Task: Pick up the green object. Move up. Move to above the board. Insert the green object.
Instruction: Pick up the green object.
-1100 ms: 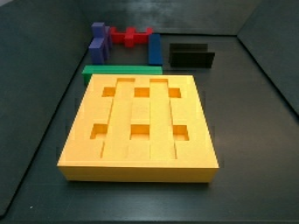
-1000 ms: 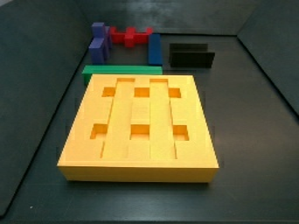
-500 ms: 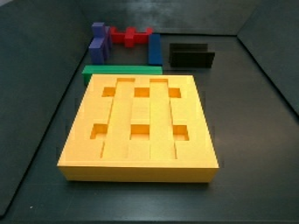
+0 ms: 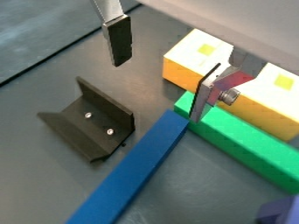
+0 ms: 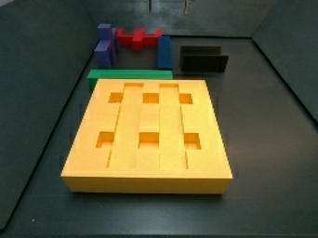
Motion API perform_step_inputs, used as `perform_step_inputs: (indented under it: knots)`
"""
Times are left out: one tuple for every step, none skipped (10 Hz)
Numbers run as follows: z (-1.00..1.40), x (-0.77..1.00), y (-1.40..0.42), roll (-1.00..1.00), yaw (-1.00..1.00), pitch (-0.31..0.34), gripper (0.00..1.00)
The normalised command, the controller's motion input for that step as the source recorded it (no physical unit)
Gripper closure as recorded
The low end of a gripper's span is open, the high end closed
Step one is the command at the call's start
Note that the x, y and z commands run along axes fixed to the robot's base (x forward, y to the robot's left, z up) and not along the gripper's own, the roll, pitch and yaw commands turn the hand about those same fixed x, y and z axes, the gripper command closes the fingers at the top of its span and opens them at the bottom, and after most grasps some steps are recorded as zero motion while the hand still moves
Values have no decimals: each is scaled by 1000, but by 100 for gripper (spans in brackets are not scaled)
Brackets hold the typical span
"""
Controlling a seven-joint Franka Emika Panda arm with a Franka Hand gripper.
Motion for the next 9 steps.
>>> perform_step_inputs:
  knots:
    - [-303, 0, -57, -96, -931, -147, 0]
    - [-223, 0, 0, -100, -1000, -87, 0]
    - [-197, 0, 0, -60, -1000, -69, 0]
    - [-154, 0, 0, -41, -1000, -51, 0]
    - [-103, 0, 0, -26, -1000, -57, 0]
    - [-86, 0, 0, -17, -1000, -54, 0]
    - [-66, 0, 0, -16, -983, -36, 0]
    - [-20, -3, 0, -6, -969, -19, 0]
    - [0, 0, 0, -3, -963, -13, 0]
